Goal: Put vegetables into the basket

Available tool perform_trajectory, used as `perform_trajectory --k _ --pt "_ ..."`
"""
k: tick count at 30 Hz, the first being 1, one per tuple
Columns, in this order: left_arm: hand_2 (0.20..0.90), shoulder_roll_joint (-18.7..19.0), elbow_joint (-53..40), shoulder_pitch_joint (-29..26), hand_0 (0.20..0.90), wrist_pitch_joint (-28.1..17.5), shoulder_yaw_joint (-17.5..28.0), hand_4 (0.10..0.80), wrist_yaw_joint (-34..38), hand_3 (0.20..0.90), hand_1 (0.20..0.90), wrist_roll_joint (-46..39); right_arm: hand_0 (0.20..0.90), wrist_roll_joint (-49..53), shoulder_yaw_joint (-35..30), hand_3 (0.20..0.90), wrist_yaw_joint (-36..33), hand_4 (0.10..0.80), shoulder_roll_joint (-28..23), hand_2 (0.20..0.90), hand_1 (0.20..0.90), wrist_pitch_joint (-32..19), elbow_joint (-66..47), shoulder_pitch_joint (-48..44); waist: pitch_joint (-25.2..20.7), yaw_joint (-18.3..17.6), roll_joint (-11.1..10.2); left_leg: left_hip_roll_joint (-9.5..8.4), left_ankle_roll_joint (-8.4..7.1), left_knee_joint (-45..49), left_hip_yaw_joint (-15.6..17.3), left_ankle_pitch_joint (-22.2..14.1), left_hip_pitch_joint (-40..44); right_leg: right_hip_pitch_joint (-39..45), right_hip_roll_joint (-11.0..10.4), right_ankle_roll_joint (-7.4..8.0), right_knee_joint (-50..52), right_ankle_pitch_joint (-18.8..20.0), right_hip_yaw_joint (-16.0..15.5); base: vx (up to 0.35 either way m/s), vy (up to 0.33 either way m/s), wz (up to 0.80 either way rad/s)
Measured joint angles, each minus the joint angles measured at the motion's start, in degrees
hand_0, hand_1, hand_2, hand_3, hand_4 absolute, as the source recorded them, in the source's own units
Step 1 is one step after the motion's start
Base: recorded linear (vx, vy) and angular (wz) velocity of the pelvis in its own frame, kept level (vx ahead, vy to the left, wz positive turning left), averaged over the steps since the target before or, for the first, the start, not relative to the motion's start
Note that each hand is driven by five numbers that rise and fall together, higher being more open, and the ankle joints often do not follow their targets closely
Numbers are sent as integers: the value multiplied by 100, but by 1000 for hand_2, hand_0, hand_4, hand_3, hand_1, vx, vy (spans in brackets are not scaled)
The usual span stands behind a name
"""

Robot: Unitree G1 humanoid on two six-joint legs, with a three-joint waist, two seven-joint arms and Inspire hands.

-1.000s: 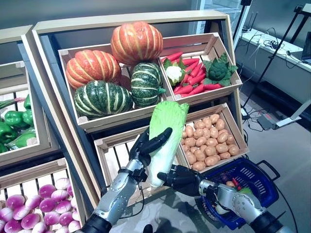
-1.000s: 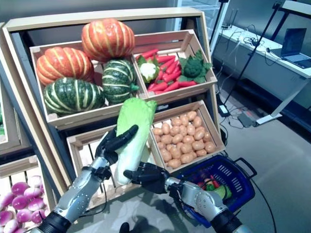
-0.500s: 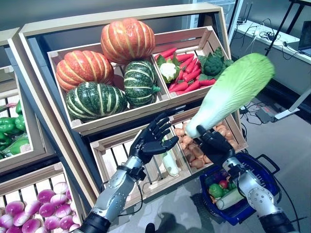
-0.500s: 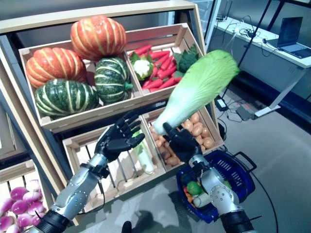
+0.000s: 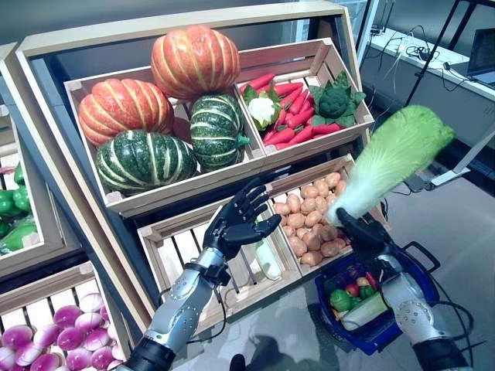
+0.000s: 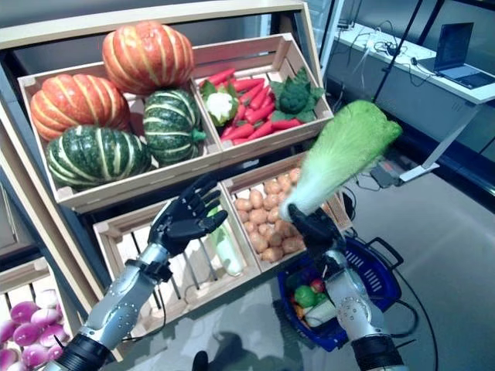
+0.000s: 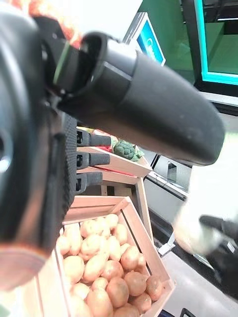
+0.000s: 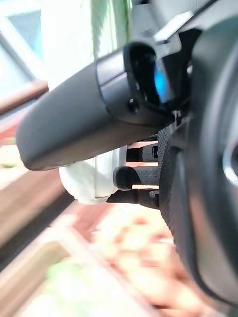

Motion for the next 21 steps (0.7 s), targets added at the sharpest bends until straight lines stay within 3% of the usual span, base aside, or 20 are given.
perform_trajectory --k 5,11,17,21 --pt "900 75 0 -7 900 39 -5 800 98 900 900 13 300 2 -491 300 -968 400 -44 300 300 -523 999 -219 121 -13 -25 9 -4 1 61 -4 -78 -122 12 14 3 24 120 -18 -41 -8" --pt "900 276 -3 -226 900 74 -79 800 104 900 900 63 300 53 -513 300 -1602 400 -280 300 300 -1215 1763 -789 635 -38 11 47 -32 6 141 58 -294 -409 82 -26 24 127 235 -219 -58 -9" --pt "900 299 0 -864 900 43 -272 800 98 900 900 57 300 1095 -586 300 -1699 400 -277 300 300 -2053 2016 -1643 1446 -20 261 127 -61 220 76 155 -850 -896 168 -80 155 247 247 -226 -59 3" --pt "900 292 1 -1431 900 -82 -571 800 90 900 900 70 300 1382 -692 300 -1697 400 -281 300 300 -2187 2334 -2379 2084 -31 504 132 -60 577 -8 152 -1343 -1341 176 -102 500 223 235 -203 -58 9"
